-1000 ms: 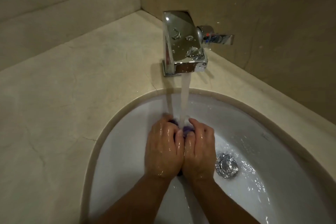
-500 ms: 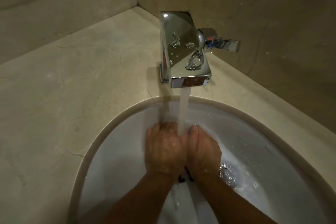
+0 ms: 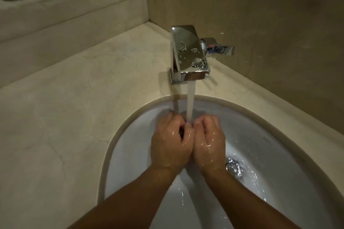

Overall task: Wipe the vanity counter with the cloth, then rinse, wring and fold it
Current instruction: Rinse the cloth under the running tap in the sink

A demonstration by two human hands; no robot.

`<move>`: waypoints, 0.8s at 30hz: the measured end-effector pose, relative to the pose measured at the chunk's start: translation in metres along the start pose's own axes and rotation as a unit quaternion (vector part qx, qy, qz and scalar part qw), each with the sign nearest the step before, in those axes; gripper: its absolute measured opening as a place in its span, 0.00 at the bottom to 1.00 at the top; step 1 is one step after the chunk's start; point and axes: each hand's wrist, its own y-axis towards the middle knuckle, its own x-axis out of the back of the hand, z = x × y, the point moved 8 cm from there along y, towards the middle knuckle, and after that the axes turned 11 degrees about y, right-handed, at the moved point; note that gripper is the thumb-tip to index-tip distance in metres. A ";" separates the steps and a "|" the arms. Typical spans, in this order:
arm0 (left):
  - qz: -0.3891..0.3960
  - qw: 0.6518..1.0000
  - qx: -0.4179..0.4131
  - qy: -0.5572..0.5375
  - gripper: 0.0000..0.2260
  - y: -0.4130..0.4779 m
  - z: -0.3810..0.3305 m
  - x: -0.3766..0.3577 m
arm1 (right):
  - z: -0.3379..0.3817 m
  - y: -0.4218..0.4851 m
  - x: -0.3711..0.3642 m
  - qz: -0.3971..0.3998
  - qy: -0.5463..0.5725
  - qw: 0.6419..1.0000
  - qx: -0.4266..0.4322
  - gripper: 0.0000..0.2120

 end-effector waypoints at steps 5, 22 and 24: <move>0.016 0.991 -0.009 0.130 0.12 -0.019 0.014 -0.017 | -0.028 -0.027 -0.003 -0.004 -0.029 0.998 -0.057 0.05; 0.008 0.946 -0.068 0.315 0.15 -0.005 0.010 -0.050 | -0.049 0.001 -0.012 0.049 -0.148 0.987 0.047 0.11; 0.034 0.955 -0.024 0.295 0.16 -0.001 0.015 -0.054 | -0.052 0.006 -0.011 0.052 -0.151 0.987 0.025 0.14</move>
